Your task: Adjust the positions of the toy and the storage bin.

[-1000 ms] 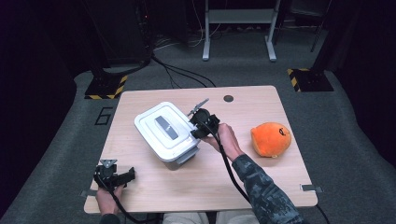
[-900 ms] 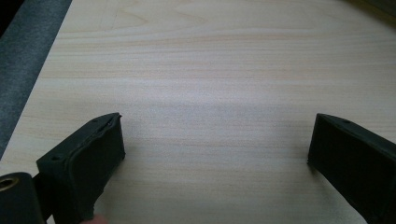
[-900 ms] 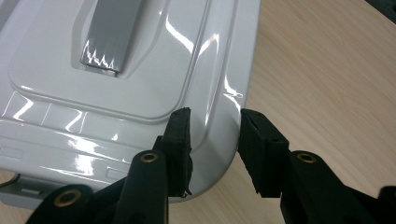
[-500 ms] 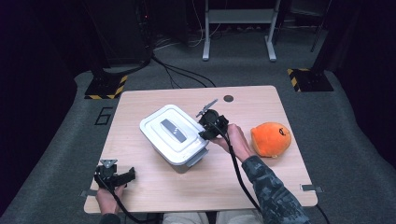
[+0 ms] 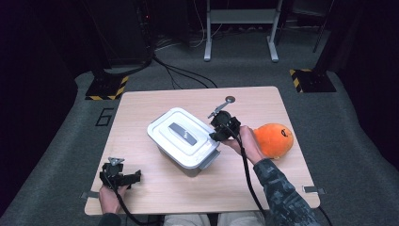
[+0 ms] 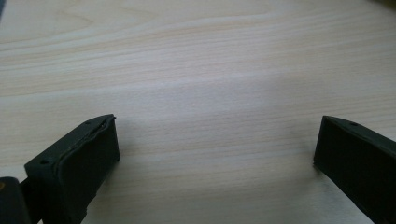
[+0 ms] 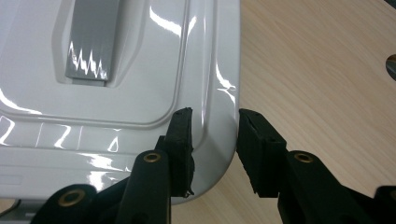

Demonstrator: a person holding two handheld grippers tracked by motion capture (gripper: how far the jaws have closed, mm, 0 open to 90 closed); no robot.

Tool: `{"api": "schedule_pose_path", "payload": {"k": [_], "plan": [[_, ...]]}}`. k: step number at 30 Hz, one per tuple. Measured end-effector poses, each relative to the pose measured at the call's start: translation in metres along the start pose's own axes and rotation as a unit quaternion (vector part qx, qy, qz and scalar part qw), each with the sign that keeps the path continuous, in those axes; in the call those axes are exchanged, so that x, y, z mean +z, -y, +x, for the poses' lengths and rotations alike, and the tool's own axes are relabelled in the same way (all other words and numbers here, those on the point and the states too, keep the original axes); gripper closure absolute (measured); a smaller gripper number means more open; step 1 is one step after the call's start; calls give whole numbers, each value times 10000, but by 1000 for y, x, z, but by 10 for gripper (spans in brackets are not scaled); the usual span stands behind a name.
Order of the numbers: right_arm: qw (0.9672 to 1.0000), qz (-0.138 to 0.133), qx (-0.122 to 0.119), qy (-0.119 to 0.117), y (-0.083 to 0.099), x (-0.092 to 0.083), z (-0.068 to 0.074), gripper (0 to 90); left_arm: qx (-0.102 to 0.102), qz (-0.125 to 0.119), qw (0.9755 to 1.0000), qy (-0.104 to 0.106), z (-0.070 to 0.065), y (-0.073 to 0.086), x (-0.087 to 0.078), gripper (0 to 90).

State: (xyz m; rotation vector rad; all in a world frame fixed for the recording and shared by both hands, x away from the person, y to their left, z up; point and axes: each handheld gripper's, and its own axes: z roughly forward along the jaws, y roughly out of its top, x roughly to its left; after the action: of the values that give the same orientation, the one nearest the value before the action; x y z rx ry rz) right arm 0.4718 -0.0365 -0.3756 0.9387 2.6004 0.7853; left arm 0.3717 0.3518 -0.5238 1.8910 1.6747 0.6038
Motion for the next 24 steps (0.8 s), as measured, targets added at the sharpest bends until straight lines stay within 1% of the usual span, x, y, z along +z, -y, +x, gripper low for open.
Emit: {"api": "schedule_pose_path", "payload": {"k": [2,4,5,7,8,9,10,11,12,13,14,15,16,18,19,20,22,24], "plan": [[10000,-7,26,17,2,-1,-3,651,-7,32,9999,125,-4,-5,0,0],[10000,-15,10,25,5,-3,-6,651,16,-38,9997,224,-7,-10,-2,0],[10000,-7,80,18,6,-3,-6,651,9,-34,9997,250,-8,-11,-3,0],[10000,-6,42,65,7,-4,-9,650,-7,-115,9991,399,-11,-17,-5,0],[9999,-1,37,111,9,-5,-11,650,-1,-90,9991,420,-12,-18,-6,0],[9999,19,84,127,9,-6,-11,650,32,-146,9988,458,-13,-20,-7,0],[9999,23,25,161,11,-7,-13,650,25,-192,9986,488,-14,-23,-9,0],[9998,7,34,189,13,-8,-15,650,9,-202,9984,528,-15,-25,-11,0],[9997,24,115,191,14,-9,-15,649,-4,-231,9981,572,-15,-28,-12,0],[9998,10,82,190,15,-9,-17,648,-13,-283,9977,611,-16,-32,-14,0],[9997,-5,119,212,17,-10,-19,648,-21,-294,9975,636,-17,-34,-16,0],[9998,-16,75,205,18,-11,-21,647,-32,-363,9968,708,-18,-37,-18,0],[9997,-19,119,219,19,-11,-22,647,-17,-376,9967,718,-20,-40,-19,0],[9996,-27,119,271,20,-12,-24,646,2,-448,9958,795,-24,-47,-23,0],[9995,-1,79,307,20,-12,-25,645,38,-456,9956,822,-25,-49,-24,0],[9993,-15,145,343,20,-12,-25,645,62,-477,9953,843,-28,-52,-26,0],[9993,-17,132,355,21,-13,-28,641,108,-519,9947,886,-31,-59,-28,0],[9989,-43,216,408,22,-13,-29,639,121,-566,9939,943,-35,-65,-31,0]]}}
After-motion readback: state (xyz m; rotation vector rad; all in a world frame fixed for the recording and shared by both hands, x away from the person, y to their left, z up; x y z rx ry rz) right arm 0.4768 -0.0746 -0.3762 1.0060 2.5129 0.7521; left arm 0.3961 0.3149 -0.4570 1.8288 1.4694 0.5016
